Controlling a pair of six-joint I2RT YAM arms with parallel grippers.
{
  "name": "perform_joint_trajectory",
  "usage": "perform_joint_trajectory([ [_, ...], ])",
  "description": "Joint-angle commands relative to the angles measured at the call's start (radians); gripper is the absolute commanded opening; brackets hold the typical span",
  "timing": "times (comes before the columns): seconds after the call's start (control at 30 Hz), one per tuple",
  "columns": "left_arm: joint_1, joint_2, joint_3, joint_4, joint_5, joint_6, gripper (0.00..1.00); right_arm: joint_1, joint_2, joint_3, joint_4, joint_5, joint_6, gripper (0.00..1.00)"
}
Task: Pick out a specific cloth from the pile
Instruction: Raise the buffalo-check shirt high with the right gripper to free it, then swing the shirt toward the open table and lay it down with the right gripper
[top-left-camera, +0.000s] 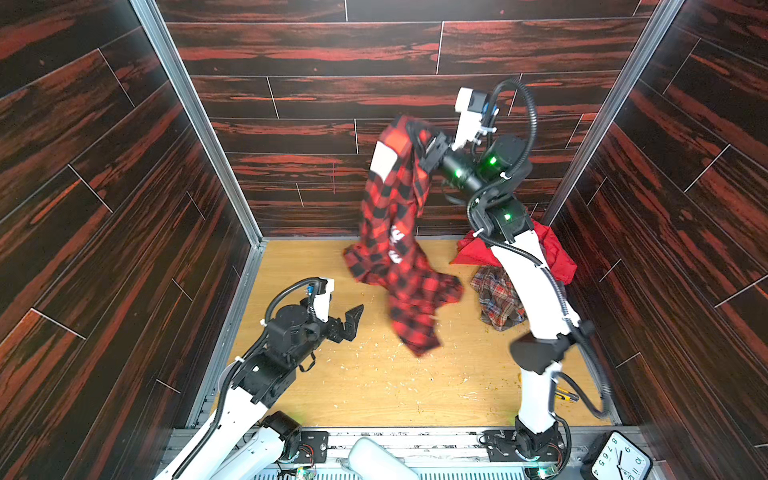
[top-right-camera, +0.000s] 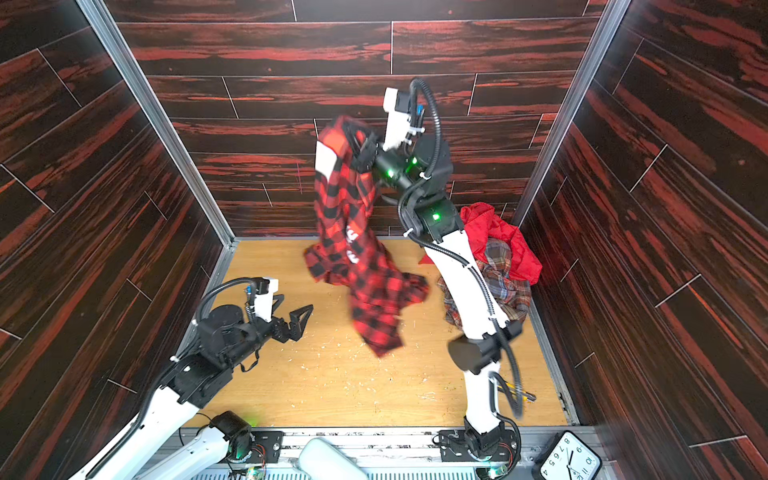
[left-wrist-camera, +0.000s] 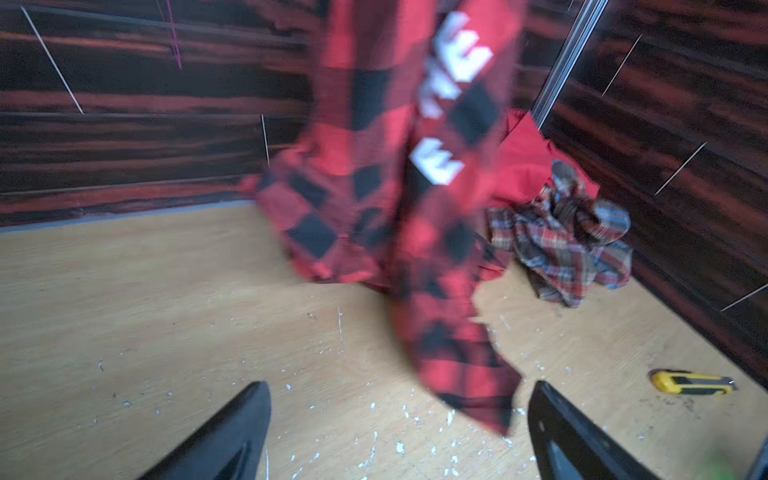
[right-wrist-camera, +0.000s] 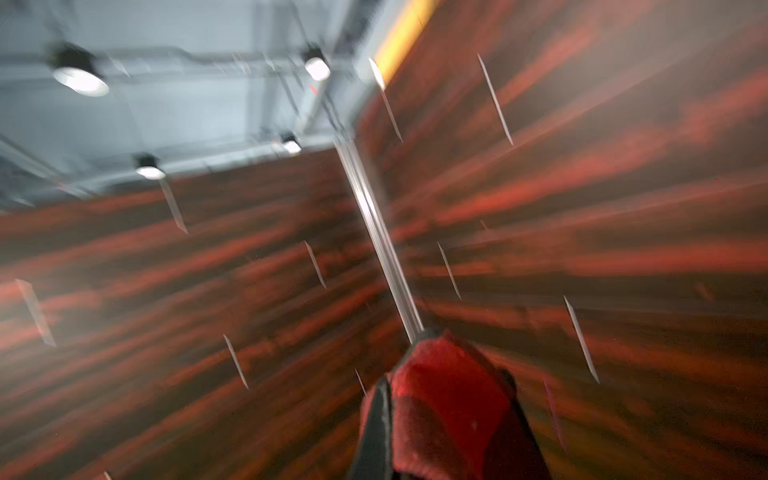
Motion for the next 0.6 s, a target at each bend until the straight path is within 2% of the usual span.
perform_joint_trajectory([
  [0.0, -0.004, 0.006, -0.012, 0.029, -0.004, 0.001, 0.99, -0.004, -0.236, -0.447, 0.092, 0.105, -0.105, 0.00],
  [0.03, -0.004, 0.002, -0.017, 0.030, -0.005, -0.004, 0.99, -0.007, -0.301, -0.597, 0.150, 0.149, -0.126, 0.02],
  [0.1, -0.004, -0.014, -0.028, 0.014, -0.009, -0.008, 0.99, -0.020, -0.395, -0.829, 0.155, 0.213, -0.188, 0.16],
  [0.13, -0.004, -0.021, -0.028, 0.002, -0.015, -0.008, 0.99, -0.020, -0.413, -0.886, 0.114, 0.222, -0.229, 0.23],
  [0.2, -0.004, -0.035, -0.027, -0.036, -0.029, -0.006, 0.99, -0.020, -0.432, -0.996, 0.031, 0.227, -0.283, 0.44],
  [0.27, -0.003, -0.050, -0.027, -0.062, -0.045, -0.008, 0.99, -0.019, -0.436, -1.093, 0.007, 0.240, -0.281, 0.57],
  [0.33, -0.004, -0.068, -0.025, -0.084, -0.057, -0.025, 0.99, -0.012, -0.425, -1.170, 0.006, 0.260, -0.312, 0.78],
  [0.37, -0.004, -0.076, -0.022, -0.099, -0.068, -0.038, 0.99, -0.009, -0.405, -1.187, -0.008, 0.269, -0.340, 0.85],
  [0.47, -0.004, -0.089, -0.003, -0.171, -0.072, -0.064, 0.99, 0.022, -0.297, -1.141, -0.114, 0.332, -0.446, 0.91],
  [0.57, -0.004, -0.082, 0.030, -0.261, -0.067, -0.087, 0.99, 0.081, -0.176, -1.064, -0.211, 0.400, -0.579, 0.92],
])
